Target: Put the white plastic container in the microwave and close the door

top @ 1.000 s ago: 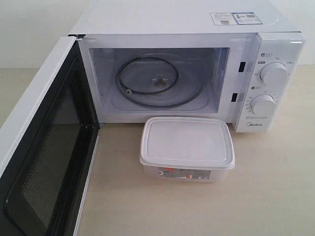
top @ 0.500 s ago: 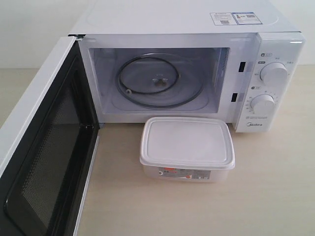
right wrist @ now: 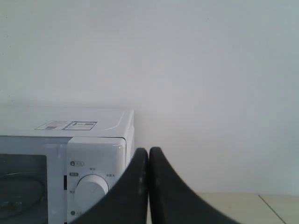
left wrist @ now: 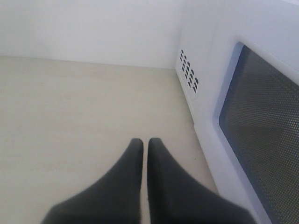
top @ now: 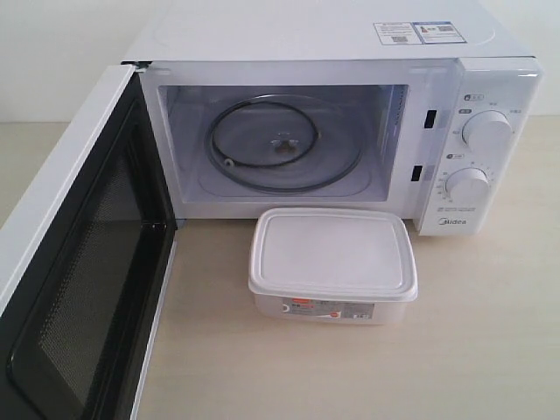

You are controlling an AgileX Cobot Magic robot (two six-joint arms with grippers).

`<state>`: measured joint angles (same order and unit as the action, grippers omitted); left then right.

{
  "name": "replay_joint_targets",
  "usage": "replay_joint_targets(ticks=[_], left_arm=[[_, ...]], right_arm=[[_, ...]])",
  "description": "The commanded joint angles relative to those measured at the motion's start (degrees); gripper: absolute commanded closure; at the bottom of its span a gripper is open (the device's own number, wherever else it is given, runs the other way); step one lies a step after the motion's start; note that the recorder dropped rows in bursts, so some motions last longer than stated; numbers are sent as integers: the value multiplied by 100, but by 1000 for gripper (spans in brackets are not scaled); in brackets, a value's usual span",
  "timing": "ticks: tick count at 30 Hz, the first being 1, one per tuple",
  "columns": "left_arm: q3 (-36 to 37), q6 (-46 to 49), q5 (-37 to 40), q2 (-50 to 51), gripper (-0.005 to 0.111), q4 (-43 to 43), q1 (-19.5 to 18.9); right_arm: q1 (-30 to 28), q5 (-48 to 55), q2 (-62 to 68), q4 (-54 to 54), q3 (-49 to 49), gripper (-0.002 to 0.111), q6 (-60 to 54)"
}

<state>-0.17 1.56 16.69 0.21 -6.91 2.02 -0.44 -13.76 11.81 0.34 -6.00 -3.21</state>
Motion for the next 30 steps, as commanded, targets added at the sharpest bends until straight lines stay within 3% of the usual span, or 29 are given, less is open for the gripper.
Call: replay_joint_targets(ticks=[1,9,21,25,30], left_arm=[[17,-50,15,-21,102,29,-18],[17,-50,15,-21,102,29,-18],[17,-50,15,-21,102,29,-18],[17,-50,15,-21,102,29,-18],[17,-50,15,-21,102,29,-18]], right_arm=[[-7,-219,1088,15,-274,108,-79],[-7,-1243,2836,55,-274,108,30],[-7,-1552,3102,55,-274,108,30],[-7,-2106,3310,55,-274,108,79],[-7,-3017,4036,-451,-274,108,1499]])
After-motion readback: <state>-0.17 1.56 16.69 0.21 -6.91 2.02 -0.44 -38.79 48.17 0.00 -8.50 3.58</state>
